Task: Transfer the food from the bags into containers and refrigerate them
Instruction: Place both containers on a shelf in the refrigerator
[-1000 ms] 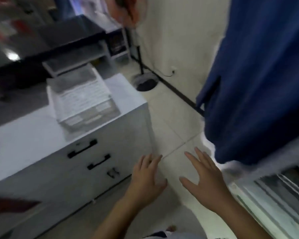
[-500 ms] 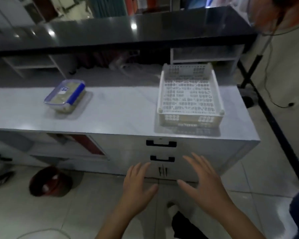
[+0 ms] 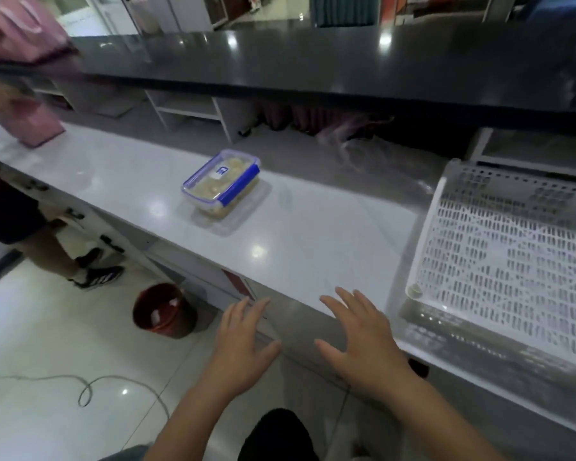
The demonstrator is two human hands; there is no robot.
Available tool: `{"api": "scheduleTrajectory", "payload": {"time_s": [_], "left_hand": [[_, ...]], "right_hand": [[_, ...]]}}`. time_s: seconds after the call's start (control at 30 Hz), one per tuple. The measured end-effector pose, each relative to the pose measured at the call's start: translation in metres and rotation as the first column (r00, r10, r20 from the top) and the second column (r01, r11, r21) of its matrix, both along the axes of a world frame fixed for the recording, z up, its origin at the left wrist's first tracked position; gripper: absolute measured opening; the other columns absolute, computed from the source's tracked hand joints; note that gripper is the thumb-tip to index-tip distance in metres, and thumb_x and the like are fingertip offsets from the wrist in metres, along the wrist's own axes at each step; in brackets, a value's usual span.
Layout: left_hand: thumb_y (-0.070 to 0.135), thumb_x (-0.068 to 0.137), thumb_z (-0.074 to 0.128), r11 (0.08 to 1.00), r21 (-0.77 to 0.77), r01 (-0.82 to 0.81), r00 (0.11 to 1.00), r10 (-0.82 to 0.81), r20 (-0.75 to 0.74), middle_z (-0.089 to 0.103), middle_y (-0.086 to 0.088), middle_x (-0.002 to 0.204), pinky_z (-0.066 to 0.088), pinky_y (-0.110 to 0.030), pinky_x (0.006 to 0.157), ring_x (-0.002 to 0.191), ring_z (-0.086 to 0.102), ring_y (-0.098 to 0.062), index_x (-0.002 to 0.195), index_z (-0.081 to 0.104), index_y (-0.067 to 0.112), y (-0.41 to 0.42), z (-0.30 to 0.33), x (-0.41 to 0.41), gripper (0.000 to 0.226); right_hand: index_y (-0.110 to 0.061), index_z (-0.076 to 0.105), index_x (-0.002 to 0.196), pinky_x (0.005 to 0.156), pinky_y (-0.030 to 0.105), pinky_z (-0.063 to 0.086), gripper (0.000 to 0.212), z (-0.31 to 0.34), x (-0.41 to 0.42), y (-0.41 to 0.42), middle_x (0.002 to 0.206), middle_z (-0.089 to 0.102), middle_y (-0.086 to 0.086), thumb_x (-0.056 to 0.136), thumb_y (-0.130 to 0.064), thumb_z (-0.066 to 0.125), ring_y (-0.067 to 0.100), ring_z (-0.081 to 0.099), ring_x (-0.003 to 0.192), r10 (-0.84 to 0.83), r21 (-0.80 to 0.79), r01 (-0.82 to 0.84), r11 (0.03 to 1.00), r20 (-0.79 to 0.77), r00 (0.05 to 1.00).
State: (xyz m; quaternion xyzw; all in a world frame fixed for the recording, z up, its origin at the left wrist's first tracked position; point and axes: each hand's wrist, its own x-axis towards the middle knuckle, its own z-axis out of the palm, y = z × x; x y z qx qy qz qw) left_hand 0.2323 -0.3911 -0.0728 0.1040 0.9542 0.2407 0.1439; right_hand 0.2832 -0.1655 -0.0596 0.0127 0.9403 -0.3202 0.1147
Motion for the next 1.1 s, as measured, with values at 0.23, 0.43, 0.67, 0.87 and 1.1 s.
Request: {"api": "scheduleTrajectory", "payload": {"time_s": [0.23,0.43,0.67,0.87,1.1], "left_hand": [[0.042,0.091,0.066,0.992,0.044,-0.119,0.993,0.119,0.005,0.014,-0.004,0.165,0.014,-0.043,0.122,0.153,0.003,-0.021,0.155,0.025,0.035,-0.057,0.001,-0.127,0.076],[0.049,0.086,0.067,0.992,0.061,-0.112,0.994,0.113,-0.012,0.022,-0.008,0.163,0.018,-0.044,0.122,0.152,0.012,-0.026,0.154,0.029,0.031,-0.11,0.0,-0.266,0.08],[0.045,0.083,0.069,0.99,0.129,-0.05,0.999,0.05,0.005,0.043,-0.006,0.148,0.036,-0.047,0.113,0.139,0.037,-0.03,0.149,0.038,0.024,-0.125,0.017,-0.411,0.076],[0.027,0.091,0.071,0.944,0.253,-0.211,0.859,0.055,0.509,0.064,0.001,0.115,0.057,-0.034,0.072,0.096,0.065,-0.021,0.145,0.047,0.027,-0.114,0.029,-0.503,0.059],[0.022,0.085,0.078,0.944,0.311,-0.108,0.789,-0.108,0.605,0.076,-0.002,0.107,0.062,-0.04,0.072,0.095,0.074,-0.025,0.127,0.064,0.027,-0.108,0.028,-0.52,0.044]], "right_hand": [[-0.039,0.019,0.155,0.122,0.043,0.002,0.068,-0.018,-0.123,-0.043,0.167,0.004,-0.007,0.096,-0.051,0.049,0.019,-0.006,0.154,0.082,0.102,-0.085,0.991,0.035,0.996],[-0.04,0.014,0.155,0.122,0.049,0.005,0.07,-0.04,-0.221,-0.084,0.168,0.002,-0.005,0.095,-0.059,0.045,0.024,-0.004,0.154,-0.029,0.219,0.006,0.976,0.103,0.994],[-0.046,-0.007,0.155,0.12,0.055,-0.013,0.069,-0.077,-0.259,-0.114,0.167,-0.015,-0.003,0.094,-0.071,0.015,0.024,-0.023,0.151,-0.202,0.363,0.175,0.915,0.037,0.979],[-0.048,-0.009,0.154,0.121,0.053,-0.011,0.074,-0.086,-0.257,-0.12,0.166,-0.015,-0.007,0.086,-0.077,-0.01,0.02,-0.021,0.152,-0.253,0.43,0.236,0.872,-0.016,0.967],[-0.049,0.006,0.155,0.122,0.047,-0.013,0.073,-0.084,-0.259,-0.115,0.167,-0.009,-0.013,0.088,-0.077,0.012,0.009,-0.02,0.151,-0.299,0.316,0.28,0.906,0.013,0.954]]}}
